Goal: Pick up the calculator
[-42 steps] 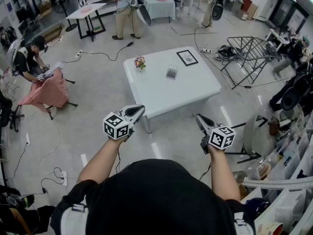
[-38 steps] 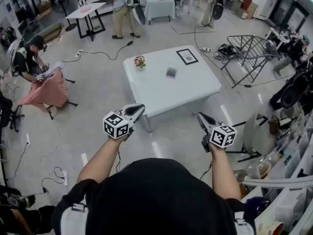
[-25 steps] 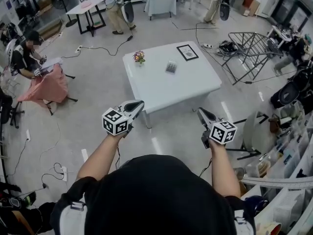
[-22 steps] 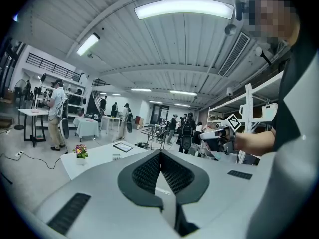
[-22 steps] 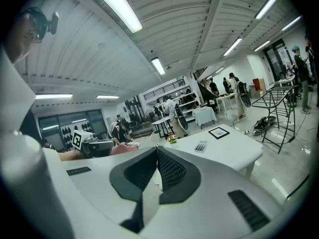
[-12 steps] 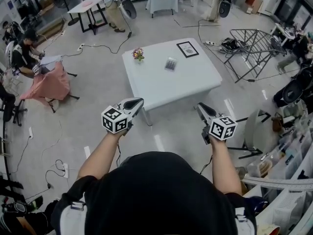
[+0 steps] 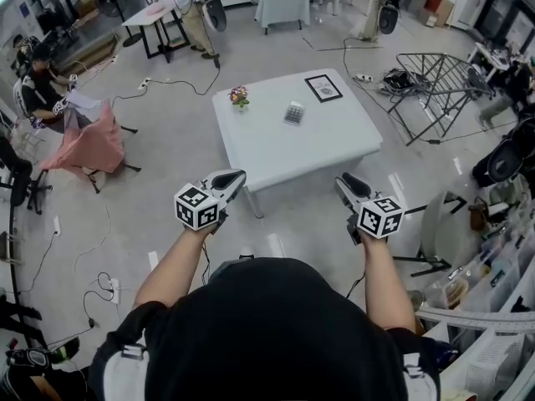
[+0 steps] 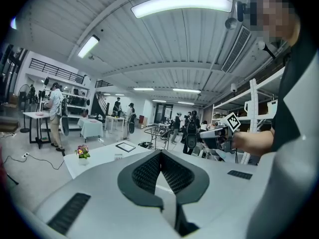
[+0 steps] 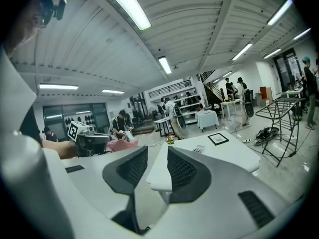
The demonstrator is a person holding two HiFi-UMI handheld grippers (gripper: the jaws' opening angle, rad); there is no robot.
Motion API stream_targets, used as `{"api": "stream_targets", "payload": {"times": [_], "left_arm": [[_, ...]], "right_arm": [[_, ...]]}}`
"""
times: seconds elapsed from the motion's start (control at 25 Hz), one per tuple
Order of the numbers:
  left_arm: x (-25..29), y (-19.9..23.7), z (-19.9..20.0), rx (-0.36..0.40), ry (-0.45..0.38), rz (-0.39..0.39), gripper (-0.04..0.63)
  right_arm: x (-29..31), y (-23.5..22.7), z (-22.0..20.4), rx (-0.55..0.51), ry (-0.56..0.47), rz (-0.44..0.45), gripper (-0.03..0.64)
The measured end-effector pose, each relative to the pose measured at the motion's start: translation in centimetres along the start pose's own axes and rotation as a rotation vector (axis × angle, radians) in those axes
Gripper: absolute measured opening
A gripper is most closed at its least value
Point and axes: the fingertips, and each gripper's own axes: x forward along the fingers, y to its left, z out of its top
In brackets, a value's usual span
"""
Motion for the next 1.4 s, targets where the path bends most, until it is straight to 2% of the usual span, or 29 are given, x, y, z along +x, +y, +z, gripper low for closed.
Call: {"api": "stream_targets", "payload": {"times": [0.2,0.64,1.4], "left_arm": [[1.0,0.2,-0.3,-0.003,0.004,-0.005,0.018],[3.6,3.3,-0.8,-0.019,0.028,-0.025,0.018],[14.8,17.0,1.7,-0.049,0.069,-0.127,0.018]], "right_arm": [[0.4,-1.0,0.1,-0.009,0.000,-0.015,0.170],[3.1,-3.4,0.0,0.014,0.018,-0.041,0.183],[15.7,-11.0,3.9,0.060,0.054,-0.139,0.186]]}}
